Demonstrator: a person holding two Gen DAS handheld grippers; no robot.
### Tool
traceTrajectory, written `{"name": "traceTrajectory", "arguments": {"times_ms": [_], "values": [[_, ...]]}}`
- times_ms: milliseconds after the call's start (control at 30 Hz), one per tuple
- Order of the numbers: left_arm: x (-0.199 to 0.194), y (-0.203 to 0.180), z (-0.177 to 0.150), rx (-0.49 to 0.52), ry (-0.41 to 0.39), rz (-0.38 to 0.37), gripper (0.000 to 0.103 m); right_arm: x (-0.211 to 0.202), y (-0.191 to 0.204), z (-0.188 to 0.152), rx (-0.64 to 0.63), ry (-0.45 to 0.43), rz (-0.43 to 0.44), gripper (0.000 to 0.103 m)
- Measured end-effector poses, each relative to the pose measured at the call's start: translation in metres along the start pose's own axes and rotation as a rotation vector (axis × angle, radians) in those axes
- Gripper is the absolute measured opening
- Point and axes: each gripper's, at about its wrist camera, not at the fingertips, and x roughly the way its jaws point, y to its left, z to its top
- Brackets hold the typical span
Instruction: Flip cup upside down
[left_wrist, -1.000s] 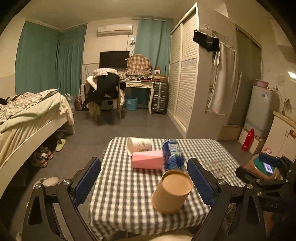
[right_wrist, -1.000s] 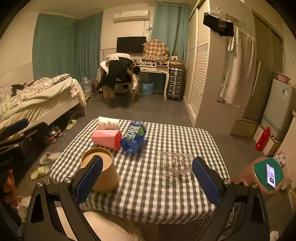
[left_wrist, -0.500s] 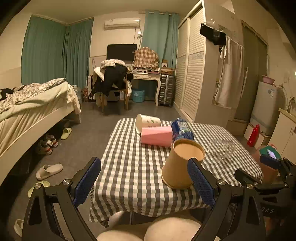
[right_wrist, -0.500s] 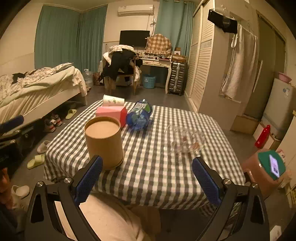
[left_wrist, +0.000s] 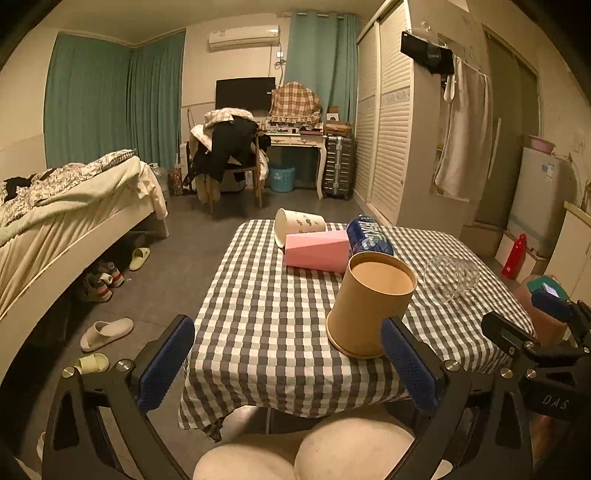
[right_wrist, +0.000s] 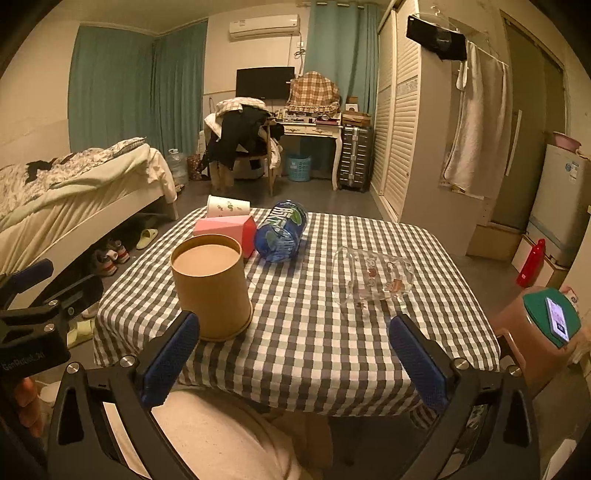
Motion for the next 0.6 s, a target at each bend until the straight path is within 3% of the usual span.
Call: {"name": "traceTrajectory", "arguments": {"times_ms": [600], "values": [[0.0050, 0.0053, -0.0008, -0.007, 0.019, 0.006, 0.103, 0.0019, -0.0010, -0.0004, 0.028, 0.010, 0.019, 0.103]]}}
